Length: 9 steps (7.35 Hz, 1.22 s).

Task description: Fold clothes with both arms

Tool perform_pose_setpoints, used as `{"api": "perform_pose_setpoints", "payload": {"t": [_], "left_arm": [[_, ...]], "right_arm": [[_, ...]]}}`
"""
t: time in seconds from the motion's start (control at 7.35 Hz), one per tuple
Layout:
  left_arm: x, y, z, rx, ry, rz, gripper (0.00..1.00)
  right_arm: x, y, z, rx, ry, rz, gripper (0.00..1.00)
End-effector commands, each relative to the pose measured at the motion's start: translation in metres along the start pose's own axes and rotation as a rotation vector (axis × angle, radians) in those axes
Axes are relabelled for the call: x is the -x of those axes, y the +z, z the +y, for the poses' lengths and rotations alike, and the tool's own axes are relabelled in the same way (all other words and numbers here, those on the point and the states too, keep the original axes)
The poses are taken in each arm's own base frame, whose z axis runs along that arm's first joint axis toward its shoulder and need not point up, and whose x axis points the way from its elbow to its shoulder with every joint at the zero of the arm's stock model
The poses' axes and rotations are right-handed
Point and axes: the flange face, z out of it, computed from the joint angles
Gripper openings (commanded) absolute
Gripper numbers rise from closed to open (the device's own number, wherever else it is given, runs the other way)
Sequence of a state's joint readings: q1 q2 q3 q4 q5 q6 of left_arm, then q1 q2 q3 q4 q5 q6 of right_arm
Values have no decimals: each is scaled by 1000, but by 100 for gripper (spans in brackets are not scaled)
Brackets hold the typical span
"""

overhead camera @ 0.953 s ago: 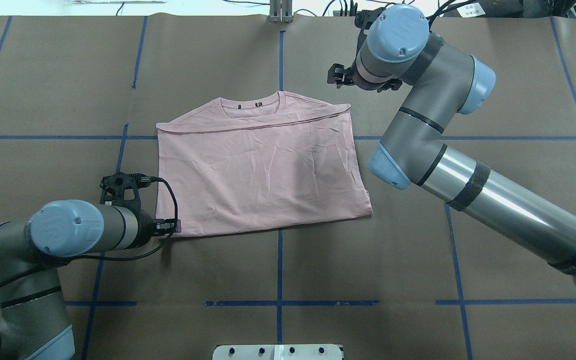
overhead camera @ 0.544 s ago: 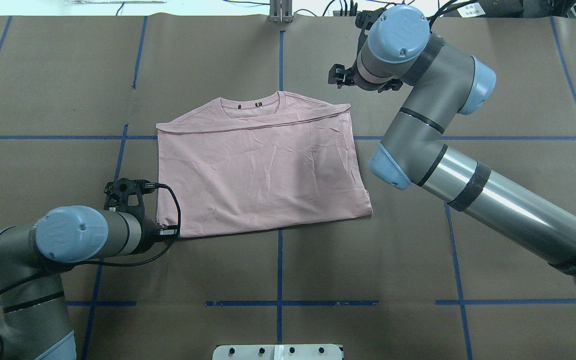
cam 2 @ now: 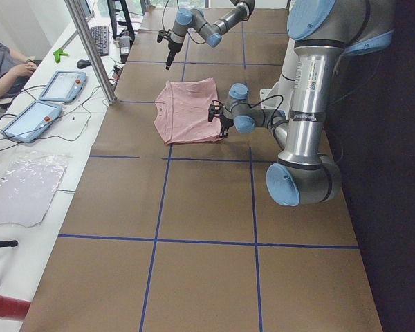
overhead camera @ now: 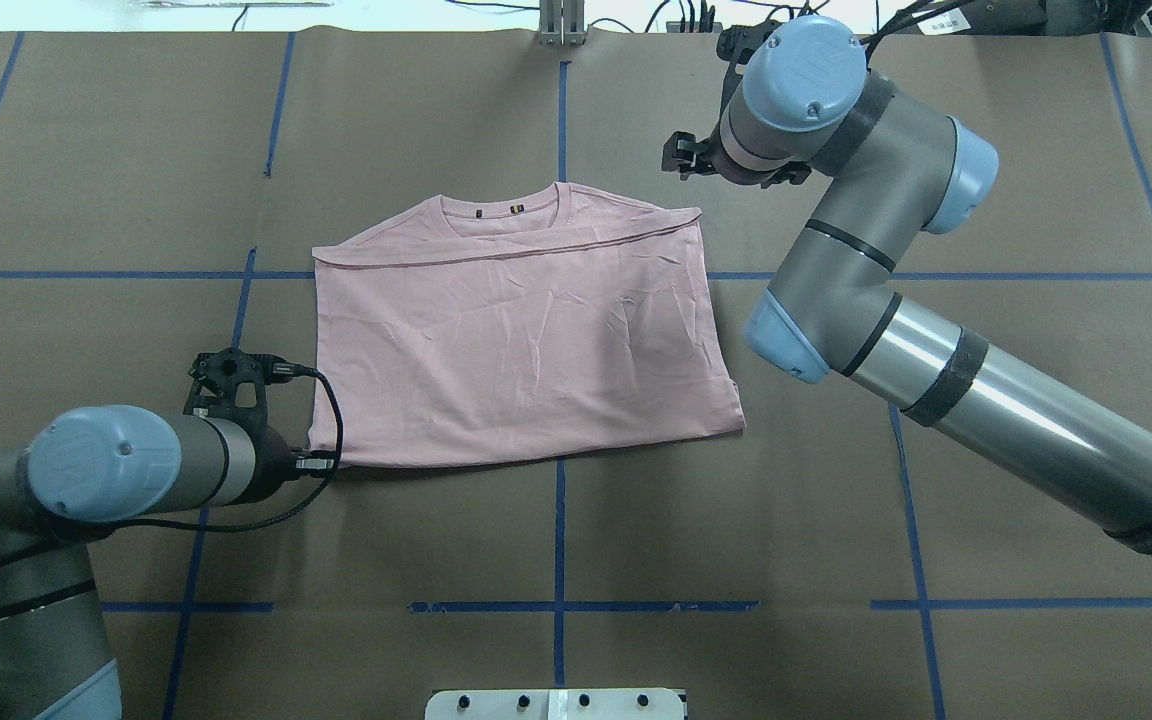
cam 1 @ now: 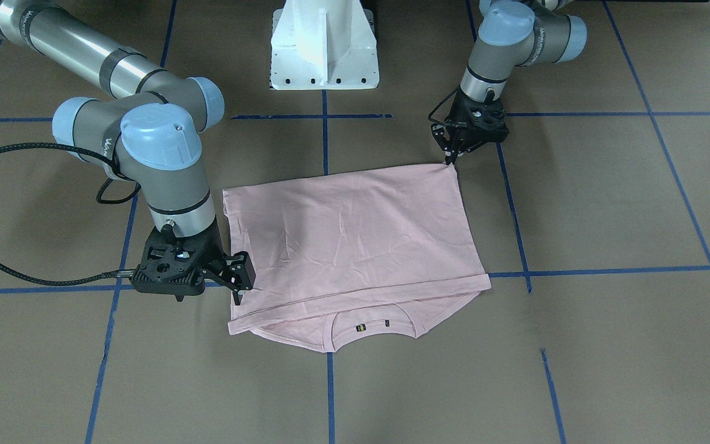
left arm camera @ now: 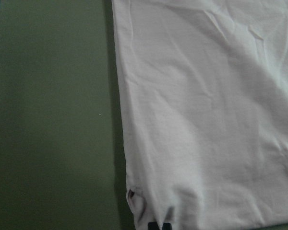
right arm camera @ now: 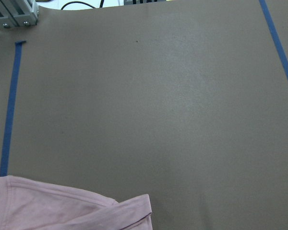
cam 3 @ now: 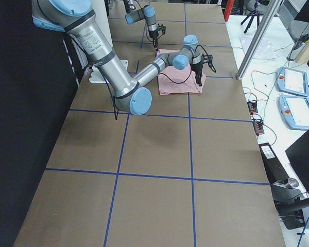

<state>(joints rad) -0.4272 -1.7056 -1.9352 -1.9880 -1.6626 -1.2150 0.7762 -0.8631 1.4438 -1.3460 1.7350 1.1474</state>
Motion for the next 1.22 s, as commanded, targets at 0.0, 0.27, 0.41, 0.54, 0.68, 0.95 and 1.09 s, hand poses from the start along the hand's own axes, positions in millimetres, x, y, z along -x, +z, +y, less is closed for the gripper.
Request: {"api": "perform_pose_setpoints", "payload": {"t": [0.0,0.27,0.41,0.54,0.68,0.95,1.09], "left_arm": [[55,-1,-64,-79,135,-89,0],[95,19,-157,-145,187,-197,0],[108,30,-215,-176,191,-246,0],[125,48,-281,-207,191,-288,0],[133,72,-334,-244,196,-295,0],[133,95,-407,-279,194,-348,0],[137,92,-407,-302,201,-331,0]], "right_arm": [[-4,1,1,-1,0,2,100],[-5,2,2,0,1,4,100],[-3,2,2,0,-1,2,100],[-4,2,2,1,-1,3,100],[-3,2,2,0,-2,2,100],[-3,1,1,1,-2,0,100],[-1,0,2,4,-2,-5,100]]}}
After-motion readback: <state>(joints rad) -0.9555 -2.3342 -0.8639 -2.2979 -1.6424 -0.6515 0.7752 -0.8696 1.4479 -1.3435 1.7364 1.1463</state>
